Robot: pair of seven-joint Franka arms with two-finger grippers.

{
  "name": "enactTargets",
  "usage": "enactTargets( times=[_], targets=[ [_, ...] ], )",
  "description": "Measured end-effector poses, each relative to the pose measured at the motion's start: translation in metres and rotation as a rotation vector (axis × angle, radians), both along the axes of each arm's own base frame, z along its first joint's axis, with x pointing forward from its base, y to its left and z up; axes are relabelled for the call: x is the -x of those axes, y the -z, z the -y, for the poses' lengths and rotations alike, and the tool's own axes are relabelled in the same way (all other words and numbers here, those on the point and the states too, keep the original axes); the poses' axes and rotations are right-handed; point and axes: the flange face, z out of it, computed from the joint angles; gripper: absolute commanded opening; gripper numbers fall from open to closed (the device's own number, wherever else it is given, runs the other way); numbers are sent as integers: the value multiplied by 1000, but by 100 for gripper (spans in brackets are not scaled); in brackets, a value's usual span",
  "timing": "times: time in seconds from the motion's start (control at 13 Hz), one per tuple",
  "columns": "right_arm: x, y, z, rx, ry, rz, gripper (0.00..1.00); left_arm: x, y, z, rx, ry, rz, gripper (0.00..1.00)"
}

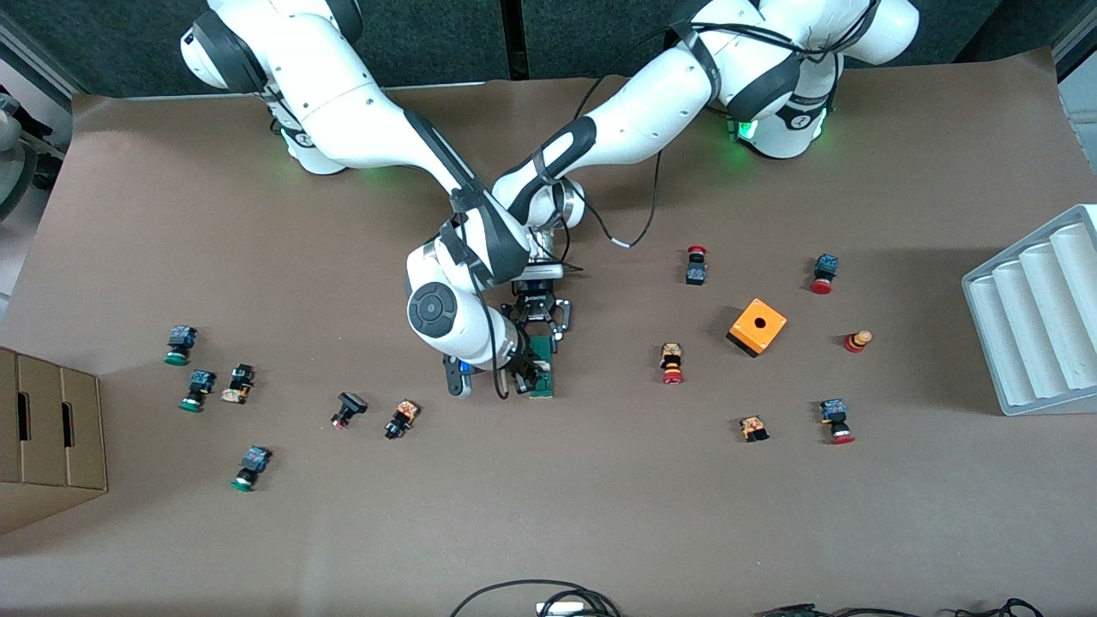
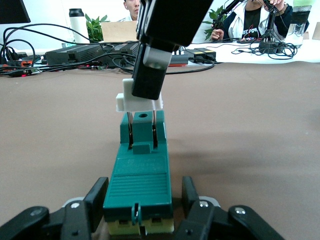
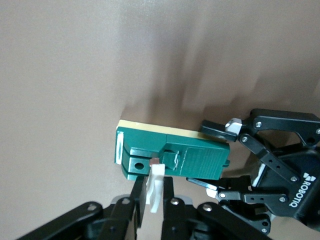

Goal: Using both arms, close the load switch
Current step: 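Push the white toggle flat onto the switch body with the right gripper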

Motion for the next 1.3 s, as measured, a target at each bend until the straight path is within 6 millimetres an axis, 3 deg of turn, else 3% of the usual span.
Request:
enactTargets(
  times=[1.3],
  targets=[
    [-26, 0, 12, -10, 27, 13, 21, 0, 0, 0, 0, 0, 0, 67]
  ],
)
